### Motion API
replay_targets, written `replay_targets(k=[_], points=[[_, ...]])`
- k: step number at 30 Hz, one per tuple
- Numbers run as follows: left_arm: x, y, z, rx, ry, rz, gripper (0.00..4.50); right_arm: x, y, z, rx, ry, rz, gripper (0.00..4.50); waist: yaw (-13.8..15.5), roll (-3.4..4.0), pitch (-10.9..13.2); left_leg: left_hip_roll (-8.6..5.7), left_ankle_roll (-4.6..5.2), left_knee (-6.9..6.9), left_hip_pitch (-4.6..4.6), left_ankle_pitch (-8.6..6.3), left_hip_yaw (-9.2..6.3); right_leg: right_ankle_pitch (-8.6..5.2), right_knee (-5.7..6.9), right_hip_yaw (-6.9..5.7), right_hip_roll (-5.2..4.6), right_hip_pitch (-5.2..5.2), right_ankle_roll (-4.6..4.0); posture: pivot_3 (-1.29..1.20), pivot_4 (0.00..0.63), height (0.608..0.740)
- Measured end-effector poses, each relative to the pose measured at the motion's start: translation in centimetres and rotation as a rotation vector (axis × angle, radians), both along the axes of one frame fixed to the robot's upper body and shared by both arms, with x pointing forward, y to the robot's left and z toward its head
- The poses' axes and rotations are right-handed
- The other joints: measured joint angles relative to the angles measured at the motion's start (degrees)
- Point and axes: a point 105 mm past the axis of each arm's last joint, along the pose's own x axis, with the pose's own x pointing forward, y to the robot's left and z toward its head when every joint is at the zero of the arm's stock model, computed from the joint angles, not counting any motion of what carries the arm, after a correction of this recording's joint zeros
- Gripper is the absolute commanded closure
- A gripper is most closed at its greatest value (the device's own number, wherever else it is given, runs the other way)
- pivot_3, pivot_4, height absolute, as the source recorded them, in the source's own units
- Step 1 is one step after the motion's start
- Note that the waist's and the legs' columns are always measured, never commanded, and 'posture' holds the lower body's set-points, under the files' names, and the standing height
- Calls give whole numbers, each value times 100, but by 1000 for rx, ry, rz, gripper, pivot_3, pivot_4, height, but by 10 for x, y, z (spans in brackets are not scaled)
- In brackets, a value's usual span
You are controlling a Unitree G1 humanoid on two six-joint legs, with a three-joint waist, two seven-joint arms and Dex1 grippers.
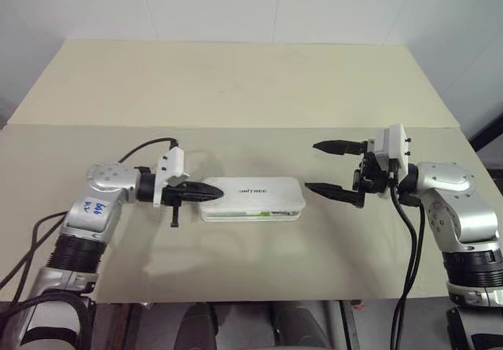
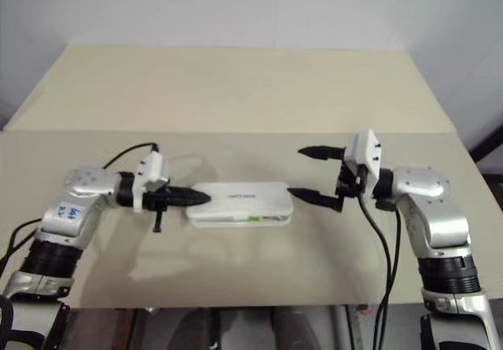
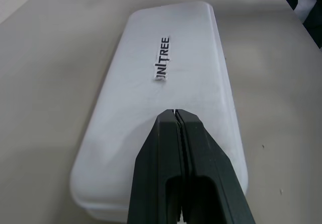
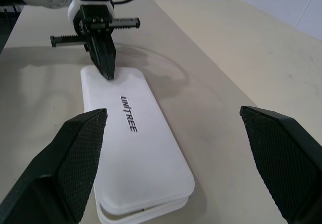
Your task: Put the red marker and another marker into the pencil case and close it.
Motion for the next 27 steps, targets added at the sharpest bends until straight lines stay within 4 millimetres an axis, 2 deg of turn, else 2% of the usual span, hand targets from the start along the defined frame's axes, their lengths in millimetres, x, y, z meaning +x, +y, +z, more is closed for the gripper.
replay_targets(k=[3, 11, 20, 23, 27], points=[[4, -9, -7, 20, -4, 14, 4486, -1, 1, 0, -1, -6, 0, 0, 0, 0, 0, -1, 0, -1, 0, 0, 0, 1, 0, 1, 0, 0, 1, 0, 150, 740], [9, -33, -12, -9, 32, 33, 4486, -7, 3, -8, 14, 5, -26, 0, -5, 1, -1, 0, 0, 0, 3, 0, -2, 1, 1, 1, 2, 3, 2, 0, 150, 740], [0, -34, -11, 39, 61, 6, 4486, -8, 7, -11, 55, 13, -42, 0, -13, 6, -4, -1, 1, -1, 8, 0, -2, 1, 1, 3, 2, 6, 2, 0, 150, 740], [1, -30, 0, -59, 54, 24, 4486, -8, 8, -11, 59, 4, -40, 0, -16, 5, -3, 0, 1, -2, 2, 0, -4, 1, 2, 2, 2, 0, 1, 0, 150, 740], [4, -12, 37, -209, -41, 63, 4486, -5, 7, -9, 59, -6, -44, 0, -20, 5, -3, 1, 1, -5, 2, 0, -2, 1, 0, 1, 2, 0, 1, 0, 150, 740]])
